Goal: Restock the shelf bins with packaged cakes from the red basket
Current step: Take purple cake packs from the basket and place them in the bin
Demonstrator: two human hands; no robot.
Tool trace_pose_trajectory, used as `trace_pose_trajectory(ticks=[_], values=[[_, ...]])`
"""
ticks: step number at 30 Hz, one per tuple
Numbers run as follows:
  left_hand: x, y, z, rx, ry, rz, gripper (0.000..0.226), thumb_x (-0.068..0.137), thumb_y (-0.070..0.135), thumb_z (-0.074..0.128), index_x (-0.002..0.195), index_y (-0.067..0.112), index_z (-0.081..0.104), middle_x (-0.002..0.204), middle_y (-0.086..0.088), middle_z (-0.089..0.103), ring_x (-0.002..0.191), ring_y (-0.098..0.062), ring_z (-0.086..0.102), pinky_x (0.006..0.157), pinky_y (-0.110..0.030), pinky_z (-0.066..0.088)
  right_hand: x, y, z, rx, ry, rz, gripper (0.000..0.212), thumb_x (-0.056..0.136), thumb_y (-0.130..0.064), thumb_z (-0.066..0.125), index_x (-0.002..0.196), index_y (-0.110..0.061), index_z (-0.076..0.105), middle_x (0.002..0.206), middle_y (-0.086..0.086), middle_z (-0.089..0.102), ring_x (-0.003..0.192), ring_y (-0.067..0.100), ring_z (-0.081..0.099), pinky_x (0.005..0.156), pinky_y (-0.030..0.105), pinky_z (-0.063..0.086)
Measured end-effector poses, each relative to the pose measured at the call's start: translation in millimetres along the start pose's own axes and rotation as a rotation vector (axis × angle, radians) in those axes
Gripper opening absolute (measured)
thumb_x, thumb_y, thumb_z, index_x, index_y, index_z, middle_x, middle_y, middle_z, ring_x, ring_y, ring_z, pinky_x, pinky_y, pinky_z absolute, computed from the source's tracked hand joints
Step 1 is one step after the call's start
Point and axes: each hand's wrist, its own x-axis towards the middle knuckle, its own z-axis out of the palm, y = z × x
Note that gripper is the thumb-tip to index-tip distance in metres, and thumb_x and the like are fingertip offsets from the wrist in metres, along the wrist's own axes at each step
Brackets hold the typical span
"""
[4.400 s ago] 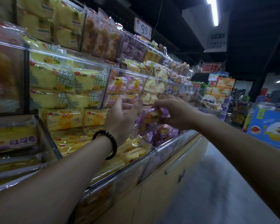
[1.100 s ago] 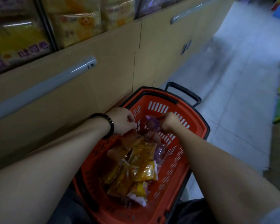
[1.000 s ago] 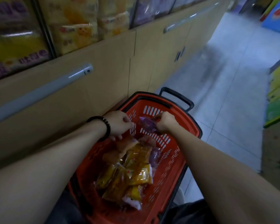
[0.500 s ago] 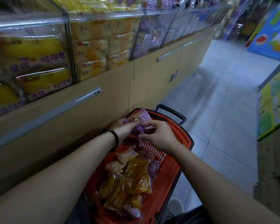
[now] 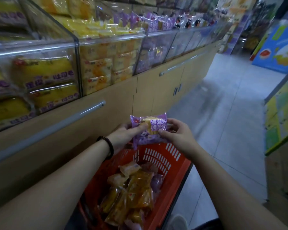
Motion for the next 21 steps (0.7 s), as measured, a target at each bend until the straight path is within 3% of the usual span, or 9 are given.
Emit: trace_pose_trajectory(ticks=[2, 5, 8, 10, 13, 15, 17, 19, 21], values=[[-5, 7, 1, 0.059, 0.003, 0.099, 0.066, 0.061, 0.047, 0.093, 0.118, 0.024, 0.069, 0.108, -0.002, 0.079, 0.099, -0.027, 0.076, 0.087, -0.046, 0.060, 0, -12, -1, 0.001, 0.084, -0.047, 0.036, 0.085, -0.015, 0.086, 0.118, -0.019, 0.073, 0.095, 0.003, 0.078, 0.088, 0.025, 0.076, 0.081, 0.046, 0.064], [-13, 36, 4, 0.214, 0.103, 0.299, 0.035, 0.075, 0.021, 0.092, 0.105, 0.017, 0.075, 0.095, 0.000, 0.081, 0.088, -0.021, 0.077, 0.084, -0.045, 0.063, 5, -42, -5, -0.060, 0.131, -0.147, 0.037, 0.084, -0.004, 0.083, 0.116, -0.018, 0.071, 0.095, 0.003, 0.078, 0.092, 0.025, 0.076, 0.081, 0.038, 0.064], [-27, 97, 7, 0.413, 0.146, 0.464, 0.025, 0.075, 0.008, 0.091, 0.089, 0.002, 0.071, 0.072, 0.000, 0.073, 0.061, -0.011, 0.064, 0.060, -0.030, 0.056, 11, -93, -14, -0.110, 0.152, -0.278, 0.056, 0.083, 0.007, 0.079, 0.125, -0.024, 0.062, 0.101, -0.001, 0.075, 0.093, 0.017, 0.074, 0.078, 0.033, 0.064], [-40, 149, 11, 0.557, 0.164, 0.549, 0.028, 0.074, 0.013, 0.091, 0.090, 0.006, 0.070, 0.074, 0.001, 0.073, 0.062, -0.008, 0.064, 0.059, -0.031, 0.056, 13, -134, -26, -0.159, 0.157, -0.360, 0.075, 0.081, 0.005, 0.082, 0.140, -0.030, 0.052, 0.110, -0.001, 0.070, 0.094, 0.009, 0.070, 0.071, 0.023, 0.060], [-58, 230, 14, 0.809, 0.182, 0.632, 0.028, 0.072, 0.036, 0.092, 0.087, 0.027, 0.070, 0.078, 0.014, 0.074, 0.070, 0.002, 0.069, 0.058, -0.020, 0.056, 23, -195, -44, -0.332, 0.167, -0.509, 0.091, 0.079, -0.007, 0.086, 0.153, -0.042, 0.045, 0.120, -0.002, 0.062, 0.095, 0.006, 0.068, 0.072, 0.017, 0.057], [-63, 275, 13, 0.931, 0.249, 0.696, 0.031, 0.071, 0.045, 0.091, 0.084, 0.025, 0.071, 0.075, 0.012, 0.071, 0.072, -0.007, 0.069, 0.057, -0.025, 0.055, 36, -229, -53, -0.487, 0.227, -0.559, 0.082, 0.079, -0.023, 0.087, 0.146, -0.053, 0.051, 0.121, 0.000, 0.059, 0.097, 0.010, 0.067, 0.084, 0.024, 0.057], [-61, 311, 11, 0.986, 0.262, 0.728, 0.043, 0.072, 0.047, 0.090, 0.093, 0.014, 0.071, 0.075, 0.005, 0.071, 0.067, -0.013, 0.068, 0.053, -0.031, 0.057, 51, -259, -58, -0.562, 0.261, -0.559, 0.067, 0.078, -0.038, 0.084, 0.137, -0.057, 0.057, 0.117, 0.002, 0.059, 0.102, 0.021, 0.065, 0.092, 0.039, 0.058], [-55, 337, 6, 0.937, 0.142, 0.691, 0.047, 0.073, 0.044, 0.091, 0.106, 0.016, 0.071, 0.085, 0.002, 0.077, 0.073, -0.015, 0.074, 0.058, -0.035, 0.063, 68, -283, -65, -0.555, 0.264, -0.567, 0.056, 0.073, -0.054, 0.077, 0.127, -0.053, 0.063, 0.112, 0.003, 0.065, 0.097, 0.027, 0.066, 0.085, 0.042, 0.058], [-48, 355, -3, 0.949, 0.049, 0.656, 0.052, 0.074, 0.044, 0.091, 0.117, 0.025, 0.067, 0.097, 0.005, 0.078, 0.082, -0.015, 0.076, 0.069, -0.039, 0.065, 88, -300, -72, -0.591, 0.292, -0.593, 0.041, 0.078, -0.044, 0.082, 0.116, -0.046, 0.067, 0.110, 0.004, 0.064, 0.094, 0.028, 0.063, 0.078, 0.038, 0.051]])
